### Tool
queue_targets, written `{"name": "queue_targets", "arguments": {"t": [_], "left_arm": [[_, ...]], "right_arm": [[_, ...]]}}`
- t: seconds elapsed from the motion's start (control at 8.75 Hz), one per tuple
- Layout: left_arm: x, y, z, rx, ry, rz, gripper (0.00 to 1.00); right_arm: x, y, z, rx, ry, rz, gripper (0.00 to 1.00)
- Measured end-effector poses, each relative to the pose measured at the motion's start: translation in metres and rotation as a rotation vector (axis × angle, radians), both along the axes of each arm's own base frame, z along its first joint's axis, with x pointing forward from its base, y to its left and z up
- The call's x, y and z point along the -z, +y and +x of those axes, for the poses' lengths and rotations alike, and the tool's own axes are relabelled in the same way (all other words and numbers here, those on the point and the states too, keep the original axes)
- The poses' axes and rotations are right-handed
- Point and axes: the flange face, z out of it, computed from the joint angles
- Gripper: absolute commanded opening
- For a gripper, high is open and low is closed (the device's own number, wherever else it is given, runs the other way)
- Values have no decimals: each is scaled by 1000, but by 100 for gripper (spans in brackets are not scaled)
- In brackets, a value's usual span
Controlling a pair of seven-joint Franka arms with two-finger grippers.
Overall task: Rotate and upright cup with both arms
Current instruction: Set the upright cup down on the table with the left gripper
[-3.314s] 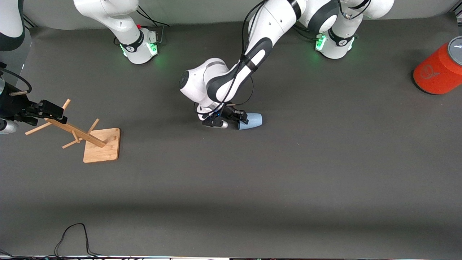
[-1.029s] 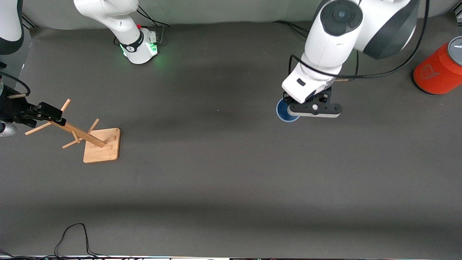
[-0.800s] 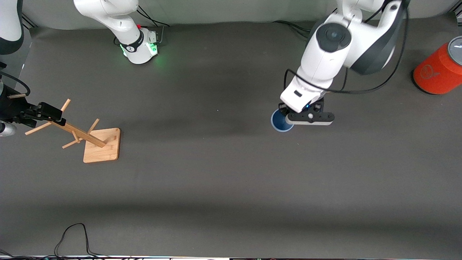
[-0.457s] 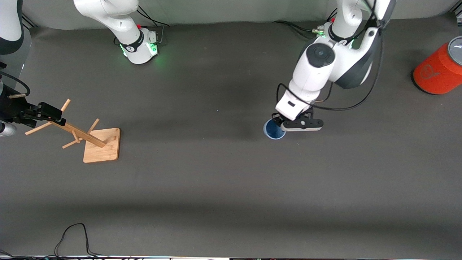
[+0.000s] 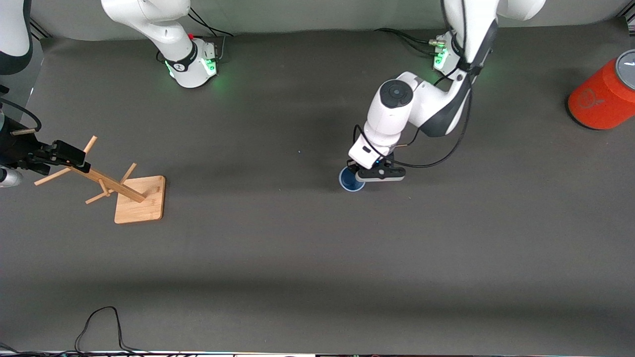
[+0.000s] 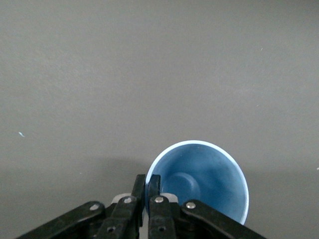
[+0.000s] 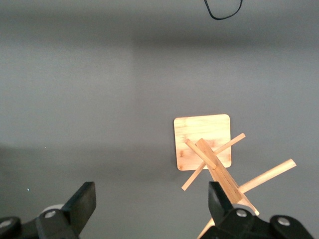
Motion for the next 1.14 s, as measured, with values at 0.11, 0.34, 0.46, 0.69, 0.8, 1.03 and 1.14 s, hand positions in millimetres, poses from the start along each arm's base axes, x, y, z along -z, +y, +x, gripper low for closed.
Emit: {"name": "queue_targets", "arguments": {"t": [0.11, 0.34, 0.46, 0.69, 0.8, 1.03, 1.14], "left_arm": [[11, 1, -8, 1, 1, 4, 0], [20, -7, -22, -2, -20, 41, 0], [20, -10, -26, -7, -40, 57, 3], [20, -12, -28, -13, -52, 66, 61], [26, -9, -27, -16, -47, 75, 100], [32, -7, -26, -20, -40, 84, 100], [32, -6, -25, -21, -41, 84, 100]], "right_arm": [[0, 0, 0, 0, 0, 0, 100], [0, 0, 0, 0, 0, 0, 100], [0, 0, 0, 0, 0, 0, 100], [0, 0, 0, 0, 0, 0, 100], [0, 0, 0, 0, 0, 0, 100], [0, 0, 0, 0, 0, 0, 100], [0, 0, 0, 0, 0, 0, 100]]}}
